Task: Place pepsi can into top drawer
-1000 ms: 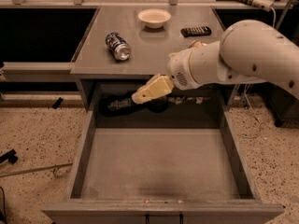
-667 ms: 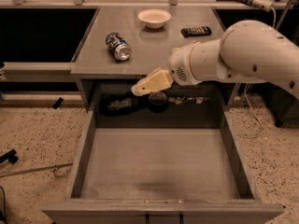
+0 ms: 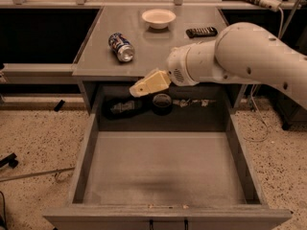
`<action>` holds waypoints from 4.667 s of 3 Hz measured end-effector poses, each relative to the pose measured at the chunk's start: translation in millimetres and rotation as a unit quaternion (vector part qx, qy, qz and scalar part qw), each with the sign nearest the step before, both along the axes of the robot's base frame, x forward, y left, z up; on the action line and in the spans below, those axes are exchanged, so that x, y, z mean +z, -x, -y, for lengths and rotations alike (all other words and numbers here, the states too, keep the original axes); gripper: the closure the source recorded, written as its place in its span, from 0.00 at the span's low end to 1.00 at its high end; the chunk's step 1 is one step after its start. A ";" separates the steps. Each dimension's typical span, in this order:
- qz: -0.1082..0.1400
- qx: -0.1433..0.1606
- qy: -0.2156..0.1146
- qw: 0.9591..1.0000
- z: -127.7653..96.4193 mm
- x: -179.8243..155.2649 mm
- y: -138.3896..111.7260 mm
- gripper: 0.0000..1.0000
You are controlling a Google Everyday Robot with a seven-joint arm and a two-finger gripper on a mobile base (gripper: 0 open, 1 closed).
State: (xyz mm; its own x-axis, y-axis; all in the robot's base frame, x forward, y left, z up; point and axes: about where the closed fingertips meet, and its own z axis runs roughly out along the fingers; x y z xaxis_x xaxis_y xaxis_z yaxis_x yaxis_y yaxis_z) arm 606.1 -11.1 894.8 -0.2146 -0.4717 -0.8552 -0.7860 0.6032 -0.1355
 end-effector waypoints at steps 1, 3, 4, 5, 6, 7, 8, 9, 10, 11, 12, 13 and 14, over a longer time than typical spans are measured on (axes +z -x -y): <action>0.015 -0.008 -0.001 1.000 -21.3 -5.0 -33.1 0.00; 0.034 0.006 0.004 0.999 -69.8 -11.7 -101.7 0.00; 0.025 -0.018 0.019 0.999 -75.7 -27.4 -159.6 0.00; 0.025 -0.018 0.019 0.999 -75.8 -27.5 -159.6 0.00; 0.021 -0.002 0.022 1.000 -77.2 -32.4 -166.6 0.00; 0.013 0.013 0.030 0.999 -79.1 -39.3 -175.1 0.00; 0.010 0.013 0.037 0.999 -81.9 -43.3 -178.3 0.00; 0.010 -0.006 0.043 0.999 -88.1 -46.8 -182.0 0.00; -0.004 -0.038 0.016 0.999 -96.3 -55.9 -187.0 0.00; -0.017 -0.056 -0.014 0.998 -103.1 -63.3 -191.3 0.00; -0.028 -0.070 -0.037 0.997 -105.4 -69.9 -192.7 0.00; -0.031 -0.080 -0.060 0.994 -105.4 -70.8 -193.4 0.00; -0.024 -0.089 -0.097 0.991 -105.0 -61.7 -195.5 0.00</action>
Offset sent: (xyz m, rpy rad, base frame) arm 0.1222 0.0828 -0.0086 -0.0046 -0.0949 -0.0058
